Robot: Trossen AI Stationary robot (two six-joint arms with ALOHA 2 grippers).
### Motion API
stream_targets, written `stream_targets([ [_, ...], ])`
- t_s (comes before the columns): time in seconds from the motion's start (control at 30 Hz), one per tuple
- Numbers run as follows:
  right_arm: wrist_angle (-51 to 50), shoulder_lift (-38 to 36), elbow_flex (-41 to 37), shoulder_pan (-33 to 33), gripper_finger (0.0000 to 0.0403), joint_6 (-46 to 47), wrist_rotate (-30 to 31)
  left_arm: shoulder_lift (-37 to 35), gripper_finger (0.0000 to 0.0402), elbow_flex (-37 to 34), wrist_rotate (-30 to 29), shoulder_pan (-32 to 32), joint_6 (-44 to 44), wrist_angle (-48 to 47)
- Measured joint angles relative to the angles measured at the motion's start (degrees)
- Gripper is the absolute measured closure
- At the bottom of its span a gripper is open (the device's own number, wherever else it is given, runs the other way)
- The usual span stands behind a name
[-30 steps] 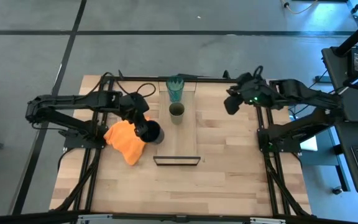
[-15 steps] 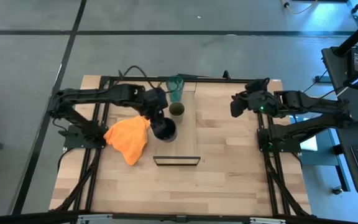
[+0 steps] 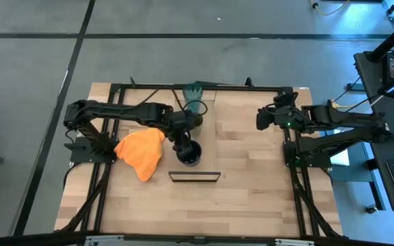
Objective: Stack small to large cups/mugs on shelf
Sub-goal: Put the blue mug on the shelf
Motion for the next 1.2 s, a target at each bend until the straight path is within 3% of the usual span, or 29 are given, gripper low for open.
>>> stream_targets([
  [0.4, 2.5, 0.1, -1.3, 0.0, 0.0294, -0.2, -0.5, 2.1, 0.0385, 0.0, -3.5, -0.6, -1.3, 0.8],
  [1.2, 2.4, 0.1, -1.3, 0.0, 0.0294, -0.4, -0.6, 2.1, 0.0375, -1.9, -3.5, 0.4, -1.5, 3.5],
])
